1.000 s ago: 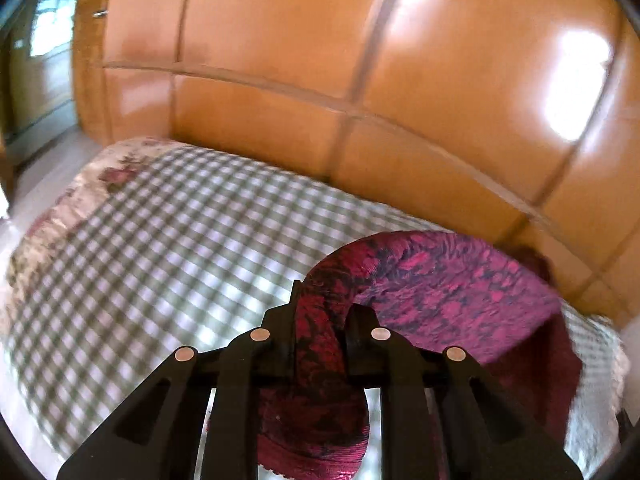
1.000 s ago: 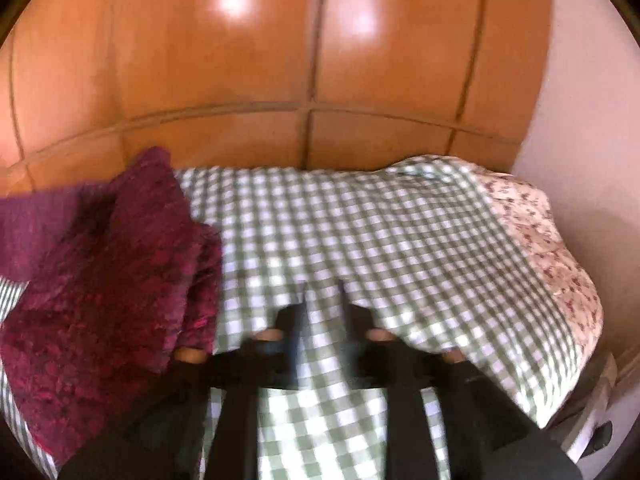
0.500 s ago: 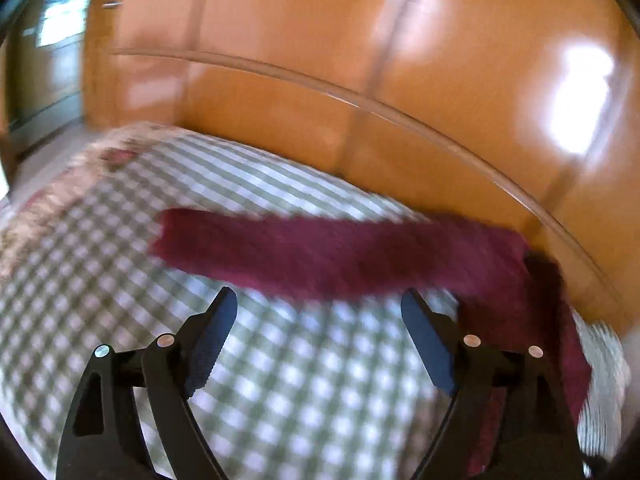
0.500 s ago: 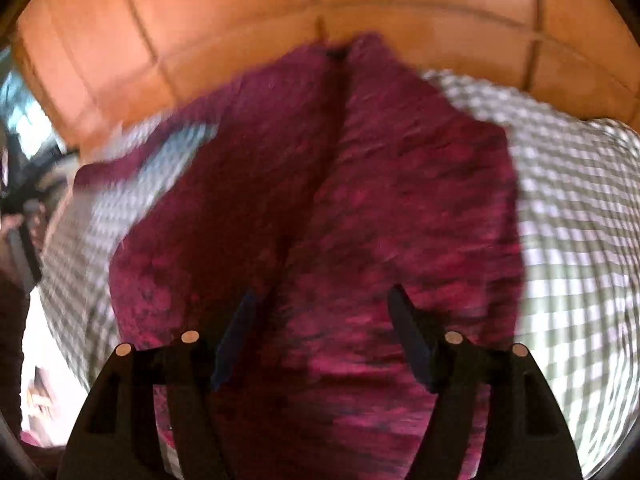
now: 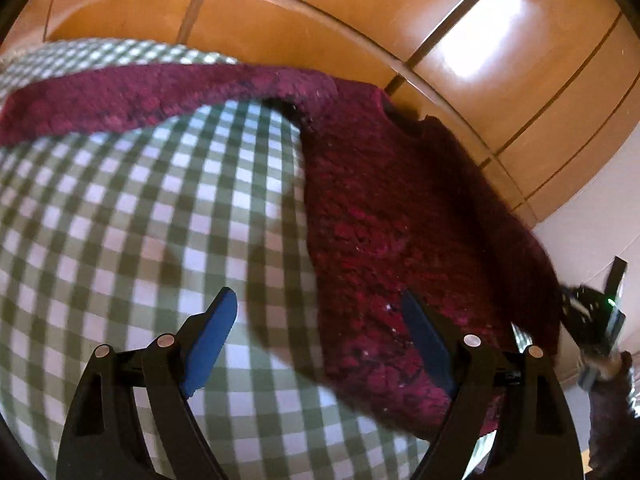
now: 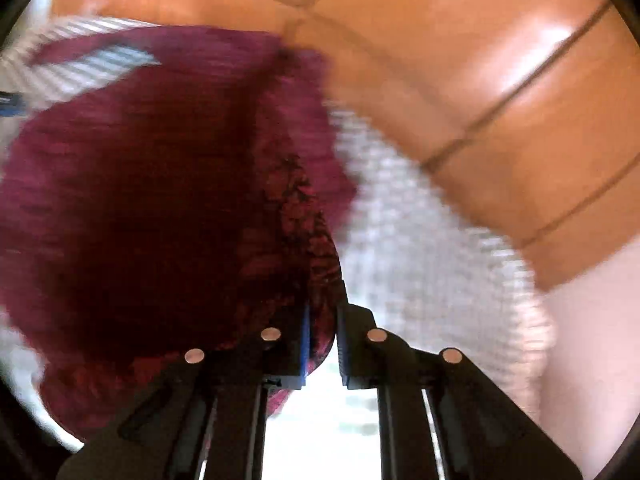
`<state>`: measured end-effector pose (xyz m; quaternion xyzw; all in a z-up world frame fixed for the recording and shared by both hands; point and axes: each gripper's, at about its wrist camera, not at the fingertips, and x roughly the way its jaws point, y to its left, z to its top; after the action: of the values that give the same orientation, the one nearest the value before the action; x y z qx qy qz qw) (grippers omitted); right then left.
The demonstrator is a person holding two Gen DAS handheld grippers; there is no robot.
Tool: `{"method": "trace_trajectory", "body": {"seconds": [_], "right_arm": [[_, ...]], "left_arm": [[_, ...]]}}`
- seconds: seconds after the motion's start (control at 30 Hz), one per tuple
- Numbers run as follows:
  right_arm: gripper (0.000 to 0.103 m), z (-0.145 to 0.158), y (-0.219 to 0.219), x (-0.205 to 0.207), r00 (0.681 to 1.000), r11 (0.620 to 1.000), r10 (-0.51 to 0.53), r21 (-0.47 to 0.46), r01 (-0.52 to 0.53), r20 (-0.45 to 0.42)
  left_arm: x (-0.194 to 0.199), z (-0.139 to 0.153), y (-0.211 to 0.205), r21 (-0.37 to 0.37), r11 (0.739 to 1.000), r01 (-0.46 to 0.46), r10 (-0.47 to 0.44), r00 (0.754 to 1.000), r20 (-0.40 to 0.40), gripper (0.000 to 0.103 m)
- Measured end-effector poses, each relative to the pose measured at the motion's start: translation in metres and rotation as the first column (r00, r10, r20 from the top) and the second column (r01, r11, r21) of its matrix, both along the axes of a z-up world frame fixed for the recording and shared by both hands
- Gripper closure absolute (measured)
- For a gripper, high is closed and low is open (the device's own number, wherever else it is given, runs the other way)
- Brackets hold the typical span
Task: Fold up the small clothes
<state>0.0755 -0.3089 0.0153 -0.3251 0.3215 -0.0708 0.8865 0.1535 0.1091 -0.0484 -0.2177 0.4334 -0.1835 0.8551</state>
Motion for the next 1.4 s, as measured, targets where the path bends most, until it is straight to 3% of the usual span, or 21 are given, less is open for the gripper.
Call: {"method": "trace_trajectory", "body": {"seconds": [0.1, 0.2, 0.23, 0.27, 0.3, 0.37, 0.5, 0.57, 0.63, 0.67, 0.8, 0.83, 0.87, 0.9, 0.97, 1.03, 1.13, 1.27, 1.33, 1.4], "right_arm": [[0.093, 0.0, -0.043, 0.037, 0.989, 0.986, -0.133, -0.094, 0.138, 0.064], [0.089, -0.005, -0.083, 0.081, 0.962, 0.961, -0.259, -0.081, 0.266, 0.083], [0.085, -0.005, -0.095, 0.094, 0.951, 0.952, -0.297, -0.049, 0.301, 0.081], [0.067, -0.004, -0.109, 0.108, 0.94, 0.943, -0.332, 0.013, 0.332, 0.08], [0.04, -0.001, -0.117, 0.113, 0.936, 0.938, -0.344, 0.07, 0.339, 0.076], [0.022, 0.007, -0.132, 0.116, 0.928, 0.917, -0.366, 0.2, 0.347, 0.072], [0.021, 0.015, -0.127, 0.085, 0.941, 0.86, -0.335, 0.42, 0.29, 0.038], [0.021, 0.008, -0.118, 0.061, 0.962, 0.813, -0.273, 0.533, 0.234, -0.006], [0.021, -0.014, -0.105, 0.036, 0.982, 0.715, -0.147, 0.673, 0.187, -0.115], [0.022, -0.031, -0.096, 0.021, 0.982, 0.648, -0.078, 0.739, 0.183, -0.174], [0.029, -0.08, -0.059, -0.011, 0.949, 0.507, 0.072, 0.831, 0.23, -0.306], [0.035, -0.088, -0.051, -0.014, 0.942, 0.488, 0.093, 0.839, 0.239, -0.322], [0.037, -0.091, -0.05, -0.015, 0.944, 0.489, 0.094, 0.841, 0.234, -0.317], [0.051, -0.09, -0.041, -0.019, 0.945, 0.488, 0.112, 0.845, 0.217, -0.307], [0.073, -0.086, -0.03, -0.015, 0.932, 0.473, 0.173, 0.857, 0.206, -0.319], [0.084, -0.075, -0.018, -0.013, 0.935, 0.536, 0.178, 0.827, 0.169, -0.306], [0.088, -0.043, -0.009, -0.021, 0.954, 0.54, 0.197, 0.837, 0.087, -0.227], [0.09, 0.015, -0.018, -0.05, 0.978, 0.544, 0.196, 0.837, -0.048, -0.071], [0.09, 0.032, -0.033, -0.07, 0.98, 0.543, 0.199, 0.835, -0.09, -0.024], [0.09, 0.033, -0.037, -0.083, 0.98, 0.566, 0.2, 0.819, -0.097, -0.022]], "left_arm": [[-0.002, -0.007, -0.005, -0.032, 0.999, 0.023, -0.023, 1.0, -0.014, 0.02], [0.004, -0.012, -0.007, -0.059, 0.998, 0.032, -0.033, 0.999, -0.02, 0.02], [0.005, -0.014, -0.006, -0.074, 0.997, 0.027, -0.029, 0.999, -0.025, 0.02], [0.006, -0.015, -0.006, -0.09, 0.996, 0.019, -0.022, 0.999, -0.03, 0.02], [0.008, -0.017, -0.004, -0.108, 0.994, 0.011, -0.015, 0.999, -0.035, 0.02], [0.01, -0.021, -0.003, -0.151, 0.988, 0.001, -0.009, 0.999, -0.048, 0.02], [0.011, -0.03, 0.0, -0.198, 0.98, 0.013, -0.027, 0.997, -0.068, 0.02], [0.009, -0.034, -0.003, -0.223, 0.974, 0.025, -0.041, 0.997, -0.069, 0.02], [0.008, -0.035, -0.007, -0.239, 0.97, 0.039, -0.056, 0.996, -0.064, 0.021], [0.007, -0.035, -0.01, -0.243, 0.969, 0.047, -0.064, 0.996, -0.063, 0.022], [0.007, -0.032, -0.025, -0.229, 0.97, 0.085, -0.105, 0.992, -0.074, 0.04], [0.007, -0.03, -0.028, -0.219, 0.972, 0.09, -0.108, 0.991, -0.075, 0.052], [0.007, -0.028, -0.03, -0.205, 0.974, 0.095, -0.112, 0.991, -0.075, 0.059], [0.006, -0.025, -0.031, -0.187, 0.978, 0.093, -0.109, 0.991, -0.075, 0.071], [0.004, -0.013, -0.034, -0.147, 0.985, 0.091, -0.102, 0.993, -0.067, 0.08], [-0.001, 0.006, -0.038, -0.089, 0.991, 0.097, -0.101, 0.994, -0.039, 0.086], [-0.007, 0.036, -0.042, -0.06, 0.993, 0.102, -0.102, 0.995, 0.0, 0.089], [-0.018, 0.075, -0.043, -0.074, 0.989, 0.127, -0.125, 0.992, 0.032, 0.089], [-0.03, 0.093, -0.042, -0.066, 0.987, 0.147, -0.144, 0.989, 0.043, 0.089], [-0.042, 0.101, -0.04, -0.042, 0.987, 0.155, -0.154, 0.987, 0.04, 0.089]]}}
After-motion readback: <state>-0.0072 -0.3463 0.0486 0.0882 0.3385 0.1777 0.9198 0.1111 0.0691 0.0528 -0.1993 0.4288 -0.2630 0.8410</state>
